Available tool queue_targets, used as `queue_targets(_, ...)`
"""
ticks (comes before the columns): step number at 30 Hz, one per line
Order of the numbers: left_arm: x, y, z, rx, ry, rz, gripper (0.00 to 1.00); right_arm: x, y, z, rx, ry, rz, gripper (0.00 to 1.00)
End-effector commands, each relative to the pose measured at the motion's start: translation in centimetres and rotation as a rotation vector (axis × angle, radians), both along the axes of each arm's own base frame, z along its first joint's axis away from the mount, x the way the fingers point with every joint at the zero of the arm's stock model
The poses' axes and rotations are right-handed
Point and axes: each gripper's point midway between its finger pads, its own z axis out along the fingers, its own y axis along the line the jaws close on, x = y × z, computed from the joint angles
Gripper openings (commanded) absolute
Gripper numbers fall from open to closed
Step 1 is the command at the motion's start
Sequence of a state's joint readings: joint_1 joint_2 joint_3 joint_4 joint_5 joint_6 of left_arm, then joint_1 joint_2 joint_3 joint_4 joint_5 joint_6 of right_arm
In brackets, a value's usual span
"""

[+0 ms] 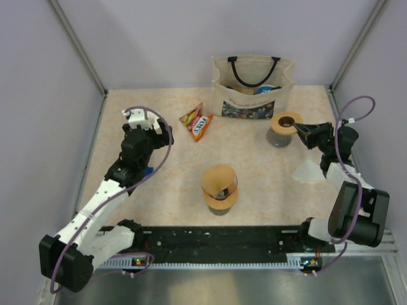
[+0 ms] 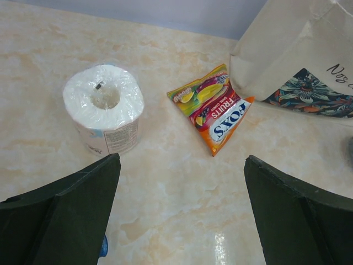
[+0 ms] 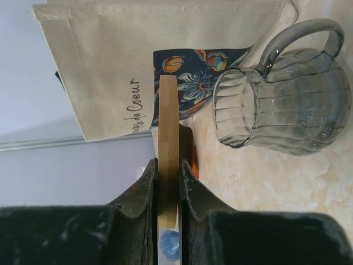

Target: Place the coffee filter in the dripper

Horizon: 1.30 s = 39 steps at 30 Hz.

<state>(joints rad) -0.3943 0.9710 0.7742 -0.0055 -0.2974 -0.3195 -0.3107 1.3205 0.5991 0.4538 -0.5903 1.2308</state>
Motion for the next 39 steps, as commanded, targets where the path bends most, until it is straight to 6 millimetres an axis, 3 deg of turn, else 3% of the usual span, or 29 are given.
queue_targets(1,-0.7,0.5,2.0,-0.047,-0.070,0.022,0.99,1.5,-0.6,2.4,-0.060,-0.111,0.020,0.00)
queue_targets(15,-2.0,1.6,2.5,-0.087,-0.090,0.063,0.99,3.6,0.3,0.2,-0.081,-0.107,0.058,0.00)
queue_targets(19,-2.3,1.9,1.8,-0.070,-0.063,0.071,0.99,4.0,0.3,-0.6,-0.077,-0.100,0.058,0.00)
queue_targets(33,-2.4,1.4,1.8,-0.080,-0.060,0.048,0.99,4.1,0.1,-2.5,-0.103,-0.041,0.055,0.00)
queue_targets(39,-2.4,1.4,2.0,-0.079,-0.063,0.046,0.99,3.9,-0.2,-3.4,-0.114,0.003,0.045,0.09)
